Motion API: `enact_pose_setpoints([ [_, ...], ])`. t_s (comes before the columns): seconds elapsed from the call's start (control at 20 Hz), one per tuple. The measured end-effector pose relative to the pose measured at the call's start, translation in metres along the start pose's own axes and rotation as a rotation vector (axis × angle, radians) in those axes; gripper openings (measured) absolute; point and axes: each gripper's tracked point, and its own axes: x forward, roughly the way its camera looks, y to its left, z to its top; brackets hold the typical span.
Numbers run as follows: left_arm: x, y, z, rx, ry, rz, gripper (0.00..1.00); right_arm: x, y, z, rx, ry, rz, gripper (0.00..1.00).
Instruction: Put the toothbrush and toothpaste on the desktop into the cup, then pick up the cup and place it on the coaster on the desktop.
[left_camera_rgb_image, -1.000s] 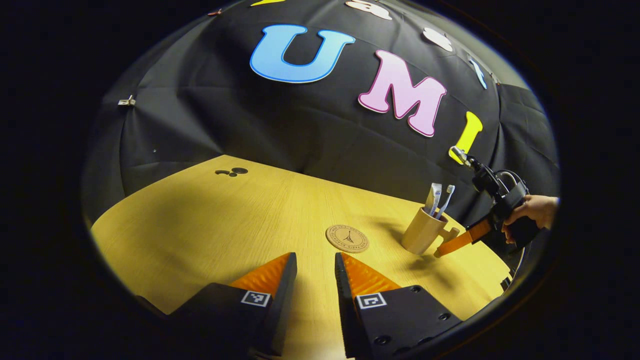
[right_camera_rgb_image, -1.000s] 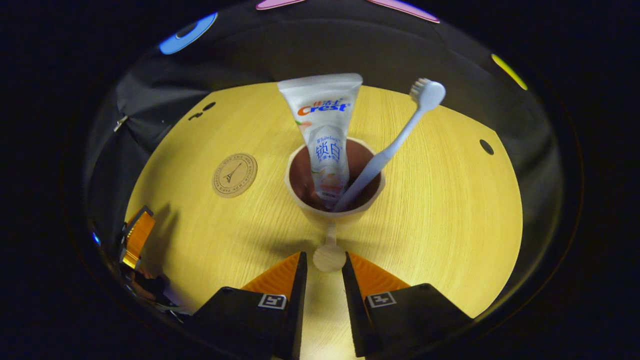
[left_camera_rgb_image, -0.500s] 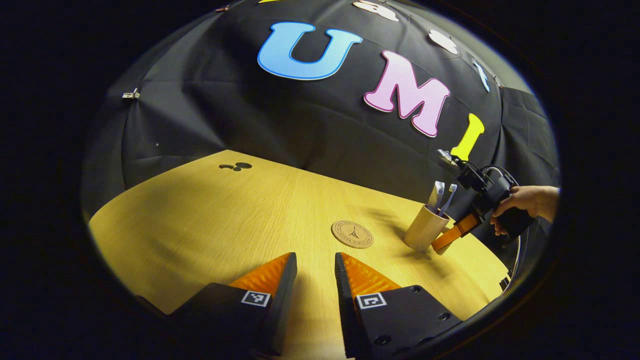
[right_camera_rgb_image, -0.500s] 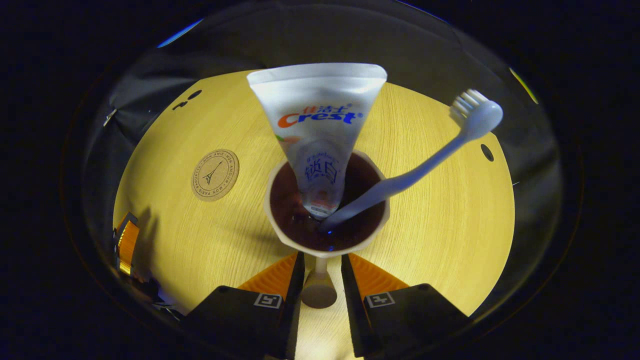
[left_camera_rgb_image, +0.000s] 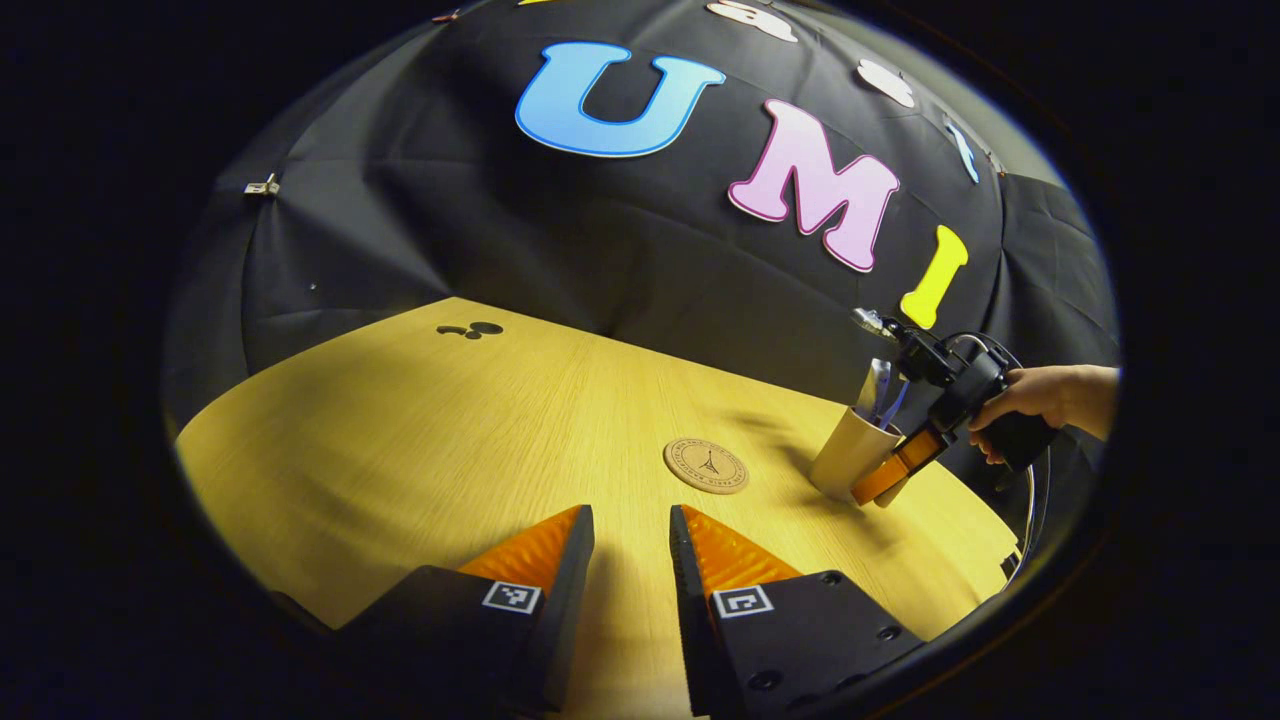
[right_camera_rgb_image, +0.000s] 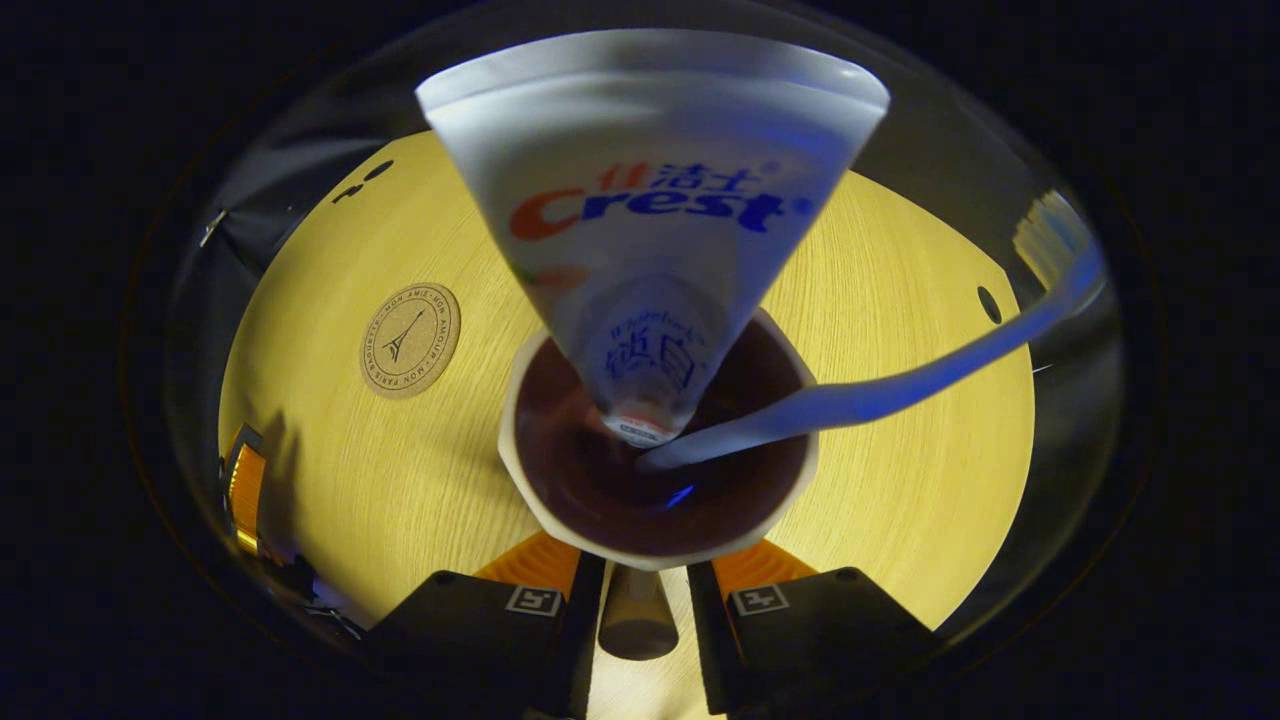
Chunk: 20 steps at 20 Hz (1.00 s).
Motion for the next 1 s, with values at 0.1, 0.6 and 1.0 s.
enact_pose_setpoints([
  [0.1,0.000,0.000,0.000,0.000,-0.001,-0.002,0.48,0.000,0.000,-0.001,0.003,0.010,0.007,0.34],
  [0.6,-0.003,0.002,0.001,0.009,-0.003,0.006,0.48,-0.009,0.014,0.005,-0.078,-0.048,0.044,0.31],
  [1.0,-0.013,0.015,0.006,-0.005,-0.014,0.039,0.48,-0.016,0.058,0.031,-0.136,-0.077,0.101,0.31],
])
